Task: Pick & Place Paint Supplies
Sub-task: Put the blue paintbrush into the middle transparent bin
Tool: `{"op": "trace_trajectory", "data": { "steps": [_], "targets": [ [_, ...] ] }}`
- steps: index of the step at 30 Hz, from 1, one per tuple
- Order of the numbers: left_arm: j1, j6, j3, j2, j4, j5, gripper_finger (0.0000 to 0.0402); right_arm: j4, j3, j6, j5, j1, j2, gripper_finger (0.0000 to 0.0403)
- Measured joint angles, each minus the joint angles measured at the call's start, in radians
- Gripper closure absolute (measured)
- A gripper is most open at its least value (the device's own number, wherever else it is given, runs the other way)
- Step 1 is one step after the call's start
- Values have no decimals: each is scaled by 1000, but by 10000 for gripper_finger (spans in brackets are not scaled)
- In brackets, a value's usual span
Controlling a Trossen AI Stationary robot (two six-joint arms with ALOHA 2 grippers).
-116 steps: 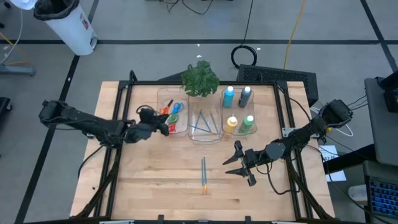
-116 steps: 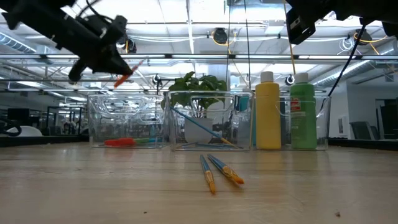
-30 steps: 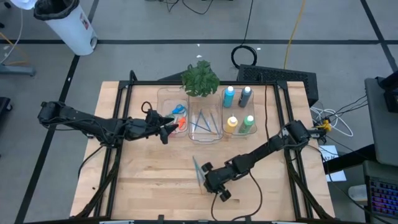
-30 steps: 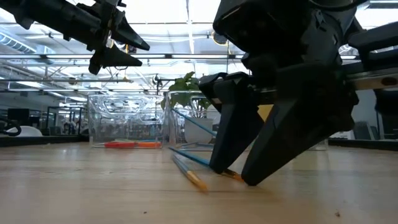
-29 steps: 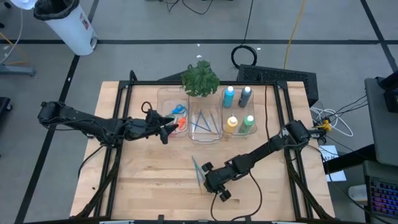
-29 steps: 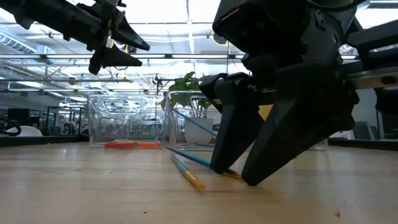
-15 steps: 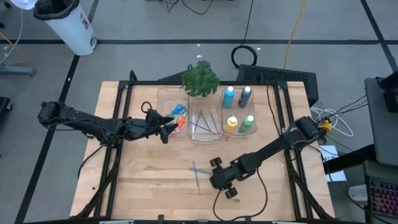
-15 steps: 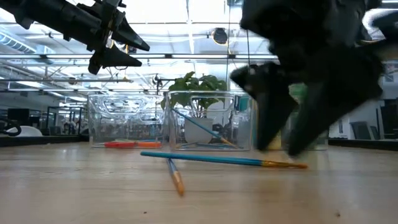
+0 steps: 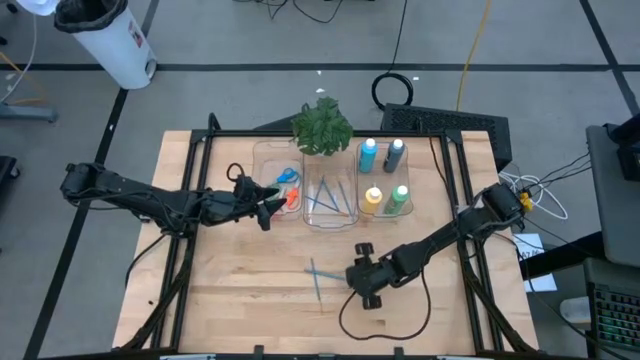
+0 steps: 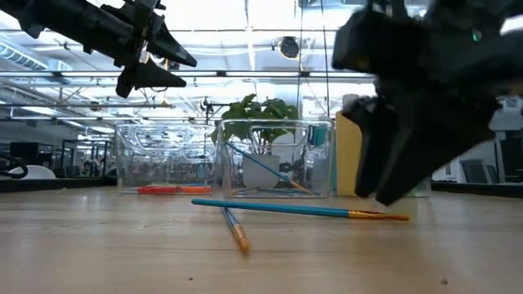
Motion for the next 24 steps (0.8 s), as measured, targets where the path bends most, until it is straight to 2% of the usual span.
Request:
{"op": "trace_trajectory", "data": {
  "steps": [4, 10, 14, 18, 24],
  "targets": [
    [0, -1, 0, 0, 1, 0, 163, 117, -75, 62, 0, 4, 0, 261],
    [0, -3, 0, 0, 0, 0, 162, 332, -177, 72, 25, 8, -4, 261],
    [0, -3, 0, 0, 0, -1, 163, 357, -216, 77, 59, 9, -5, 273],
    [0, -3, 0, 0, 0, -1, 162, 362, -244, 90, 81, 8, -6, 310],
    [0, -3, 0, 0, 0, -1, 163, 353, -270, 90, 88, 7, -5, 388]
  ]
}}
